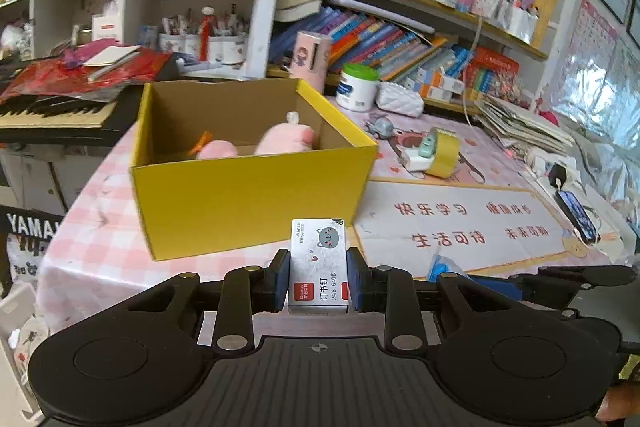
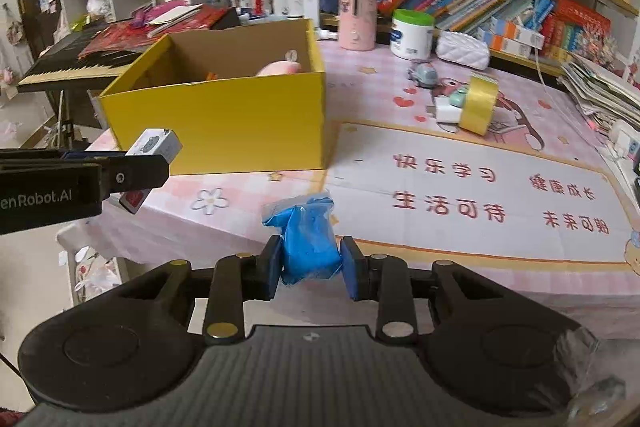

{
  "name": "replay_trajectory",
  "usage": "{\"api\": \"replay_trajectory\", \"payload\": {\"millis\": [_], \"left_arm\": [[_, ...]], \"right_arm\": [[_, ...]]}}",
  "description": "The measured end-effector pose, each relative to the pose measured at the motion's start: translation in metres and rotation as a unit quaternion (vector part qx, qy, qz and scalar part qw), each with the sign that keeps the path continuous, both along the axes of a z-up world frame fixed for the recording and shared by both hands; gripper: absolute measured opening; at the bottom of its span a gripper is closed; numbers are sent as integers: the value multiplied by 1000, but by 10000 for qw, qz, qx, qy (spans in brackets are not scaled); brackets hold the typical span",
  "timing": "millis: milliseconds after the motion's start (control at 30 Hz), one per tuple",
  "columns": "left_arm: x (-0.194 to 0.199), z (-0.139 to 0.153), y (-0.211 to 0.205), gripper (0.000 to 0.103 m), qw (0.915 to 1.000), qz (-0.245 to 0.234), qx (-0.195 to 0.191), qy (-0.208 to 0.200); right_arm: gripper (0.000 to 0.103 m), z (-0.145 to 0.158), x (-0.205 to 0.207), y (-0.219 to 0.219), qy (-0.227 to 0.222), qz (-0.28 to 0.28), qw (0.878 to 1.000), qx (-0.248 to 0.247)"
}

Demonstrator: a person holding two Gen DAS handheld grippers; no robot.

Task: Organize objects

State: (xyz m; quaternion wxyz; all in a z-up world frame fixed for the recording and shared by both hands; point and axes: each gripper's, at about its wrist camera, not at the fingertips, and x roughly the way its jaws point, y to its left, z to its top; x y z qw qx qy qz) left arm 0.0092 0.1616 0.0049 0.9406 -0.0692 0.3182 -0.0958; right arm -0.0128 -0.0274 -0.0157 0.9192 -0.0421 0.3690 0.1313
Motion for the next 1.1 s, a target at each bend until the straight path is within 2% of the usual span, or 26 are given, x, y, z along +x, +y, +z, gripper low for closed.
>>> {"api": "replay_trajectory", "payload": {"millis": [500,700,900,1100], "left_arm": [[-36,6,59,28,9958,882,-173,-193],[-39,12,66,28,9932,1109,-141,-337],[-19,34,59,28,9908,1054,12,-852],[28,50,53,28,9891,1029,91,-1052]], "right_arm": [[29,7,-10,62,-46,841,9964,-114],[29,8,-7,82,-78,1230,9923,-139],[29,22,13,78,-443,1164,9922,3],[29,43,53,69,-757,1022,9918,158]]}}
